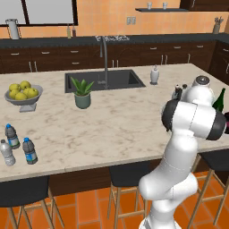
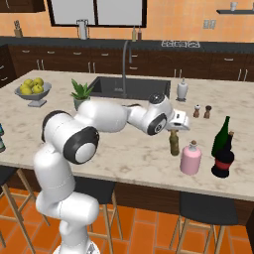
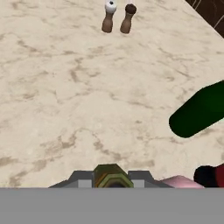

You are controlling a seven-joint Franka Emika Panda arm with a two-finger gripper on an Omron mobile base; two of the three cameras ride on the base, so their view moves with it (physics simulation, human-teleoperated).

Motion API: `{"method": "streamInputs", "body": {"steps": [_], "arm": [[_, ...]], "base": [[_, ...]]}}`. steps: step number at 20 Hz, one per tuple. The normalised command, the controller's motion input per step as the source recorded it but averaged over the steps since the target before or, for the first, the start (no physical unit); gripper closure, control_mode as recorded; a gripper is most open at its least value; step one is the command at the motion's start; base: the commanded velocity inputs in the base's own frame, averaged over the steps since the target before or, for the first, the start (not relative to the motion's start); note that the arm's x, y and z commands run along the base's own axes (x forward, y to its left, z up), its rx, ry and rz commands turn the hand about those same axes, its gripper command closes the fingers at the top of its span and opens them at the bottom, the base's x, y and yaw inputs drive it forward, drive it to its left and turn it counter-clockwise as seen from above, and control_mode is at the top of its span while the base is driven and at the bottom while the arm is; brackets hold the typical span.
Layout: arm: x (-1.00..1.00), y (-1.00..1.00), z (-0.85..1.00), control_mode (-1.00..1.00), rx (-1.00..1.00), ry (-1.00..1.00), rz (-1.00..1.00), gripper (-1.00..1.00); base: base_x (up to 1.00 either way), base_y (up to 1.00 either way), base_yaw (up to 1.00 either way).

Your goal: Move the plastic bottles in the middle to the plastics group, and the glass bottles in the middle to the glass group.

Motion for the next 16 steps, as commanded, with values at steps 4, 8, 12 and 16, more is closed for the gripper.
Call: {"method": "streamInputs", "body": {"steps": [4,8,12,16], "arm": [[0.35,-0.37,-0.11,-1.00,0.05,0.00,0.07,1.00],[0.29,-0.29,-0.25,-1.00,0.10,0.00,0.08,1.00],[0.18,-0.37,-0.26,-1.00,0.09,0.00,0.08,1.00],[0.22,-0.03,-0.34,-1.00,0.04,0.00,0.06,1.00]], "base": [[0.00,0.00,0.00],[0.00,0.00,0.00],[0.00,0.00,0.00],[0.00,0.00,0.00]]}}
